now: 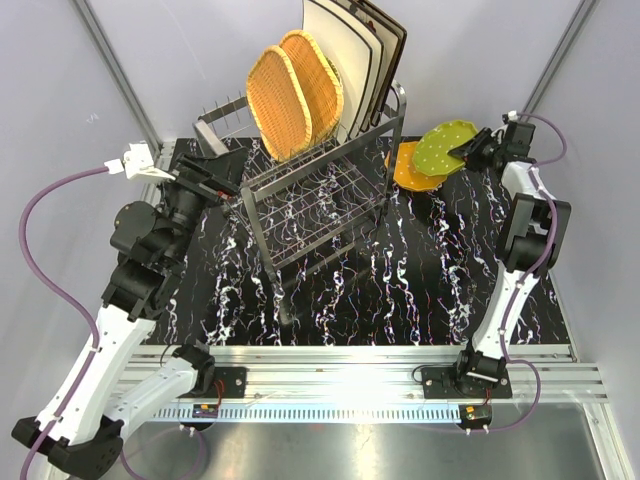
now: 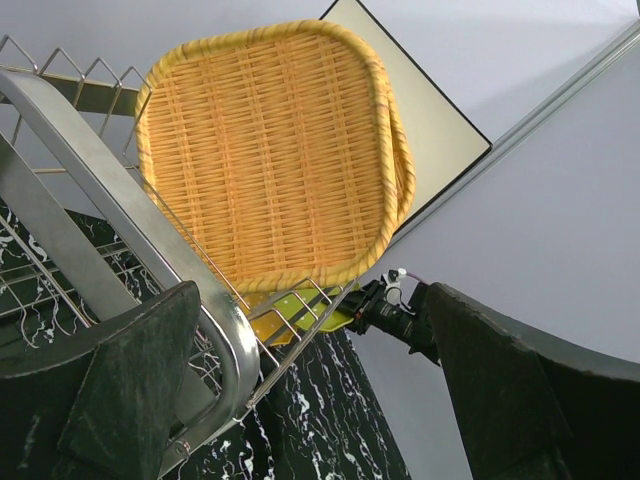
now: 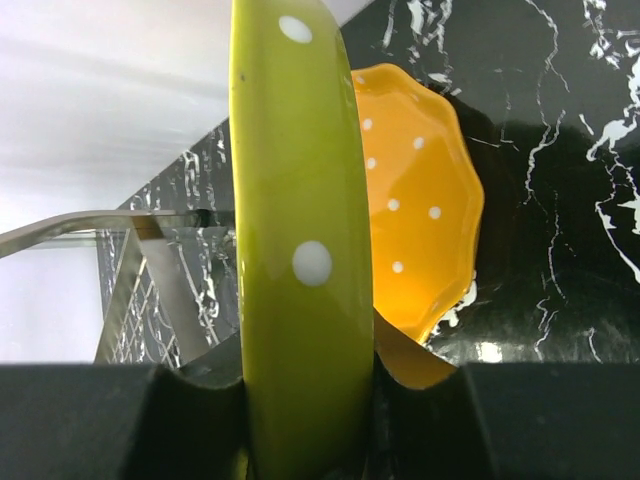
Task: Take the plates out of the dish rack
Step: Place the plate on the table, then grab a plate with the left arm, then pass the plate from the left arm to the right
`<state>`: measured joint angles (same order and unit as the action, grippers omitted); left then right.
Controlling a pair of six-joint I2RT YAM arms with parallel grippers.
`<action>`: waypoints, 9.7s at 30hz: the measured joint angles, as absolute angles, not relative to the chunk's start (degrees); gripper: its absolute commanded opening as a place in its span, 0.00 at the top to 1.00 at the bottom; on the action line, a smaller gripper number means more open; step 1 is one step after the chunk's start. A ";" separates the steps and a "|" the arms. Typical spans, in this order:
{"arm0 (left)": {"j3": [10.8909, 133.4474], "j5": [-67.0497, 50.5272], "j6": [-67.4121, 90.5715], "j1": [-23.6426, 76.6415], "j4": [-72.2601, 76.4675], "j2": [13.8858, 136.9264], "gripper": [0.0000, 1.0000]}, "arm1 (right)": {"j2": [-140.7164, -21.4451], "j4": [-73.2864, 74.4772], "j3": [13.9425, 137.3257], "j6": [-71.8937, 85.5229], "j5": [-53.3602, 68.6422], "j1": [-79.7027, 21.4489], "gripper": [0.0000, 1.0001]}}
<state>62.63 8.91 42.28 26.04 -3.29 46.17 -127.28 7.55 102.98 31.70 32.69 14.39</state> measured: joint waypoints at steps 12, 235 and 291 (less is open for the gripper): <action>62.92 8.29 42.52 25.98 -2.85 46.63 0.01 | -131.35 7.09 103.92 31.03 33.56 12.71 1.00; 131.74 46.11 21.50 46.78 -24.80 93.03 1.00 | -80.73 31.29 87.48 -10.66 43.22 6.85 0.00; 85.60 -14.26 -12.71 49.08 -10.81 57.82 1.00 | -71.57 20.86 84.01 19.09 51.51 6.74 0.00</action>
